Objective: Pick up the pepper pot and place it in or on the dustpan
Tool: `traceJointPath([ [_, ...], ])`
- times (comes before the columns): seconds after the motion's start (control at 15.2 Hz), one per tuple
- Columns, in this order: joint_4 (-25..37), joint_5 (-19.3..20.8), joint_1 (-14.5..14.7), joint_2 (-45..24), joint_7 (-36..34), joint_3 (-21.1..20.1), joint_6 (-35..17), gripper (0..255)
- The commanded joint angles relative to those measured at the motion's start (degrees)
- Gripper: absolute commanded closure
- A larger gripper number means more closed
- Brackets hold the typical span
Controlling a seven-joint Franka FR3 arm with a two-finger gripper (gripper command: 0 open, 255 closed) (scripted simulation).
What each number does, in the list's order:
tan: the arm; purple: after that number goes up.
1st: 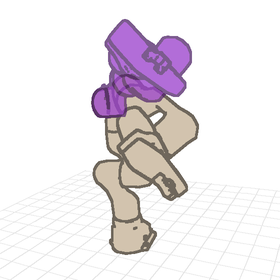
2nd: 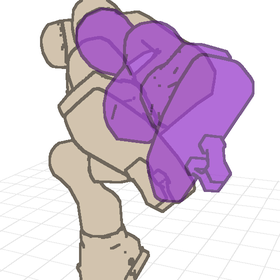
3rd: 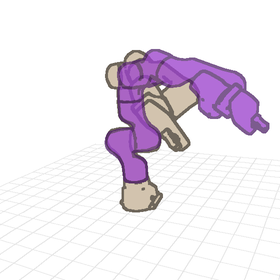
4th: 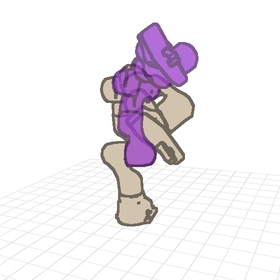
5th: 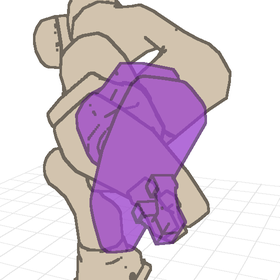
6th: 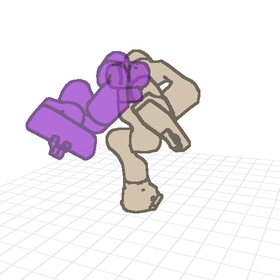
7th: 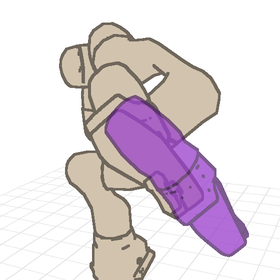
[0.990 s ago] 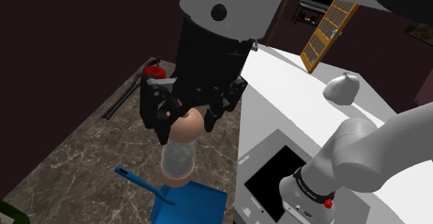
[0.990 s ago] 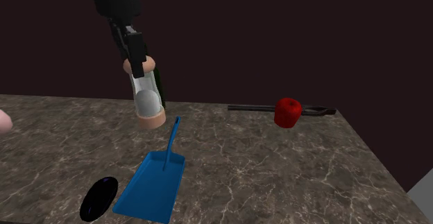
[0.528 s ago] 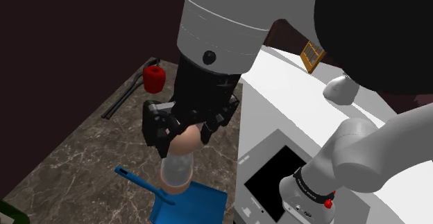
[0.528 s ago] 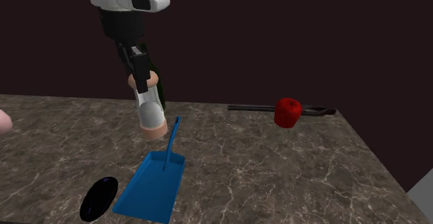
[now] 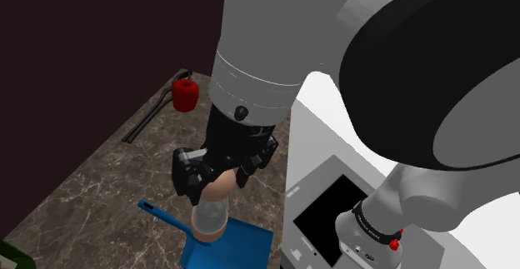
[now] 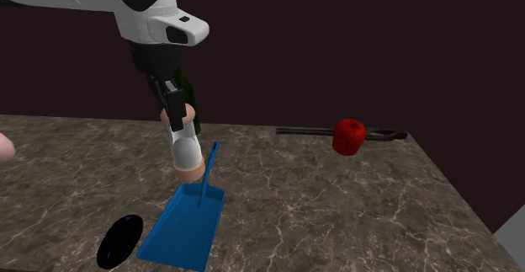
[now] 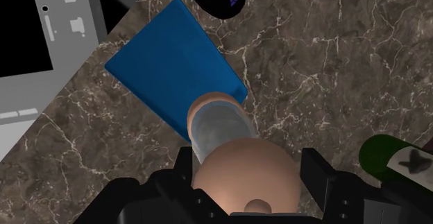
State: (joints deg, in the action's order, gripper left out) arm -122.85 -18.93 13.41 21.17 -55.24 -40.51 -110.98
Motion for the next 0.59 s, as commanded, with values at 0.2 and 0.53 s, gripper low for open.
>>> traceJointPath([
  [0.2,-3.53,-0.29,0.1,-0.7,0.23,-0.97,-4.23,255],
  [0.53,-3.53,-0.29,0.1,-0.7,0.23,-0.97,-4.23,255],
])
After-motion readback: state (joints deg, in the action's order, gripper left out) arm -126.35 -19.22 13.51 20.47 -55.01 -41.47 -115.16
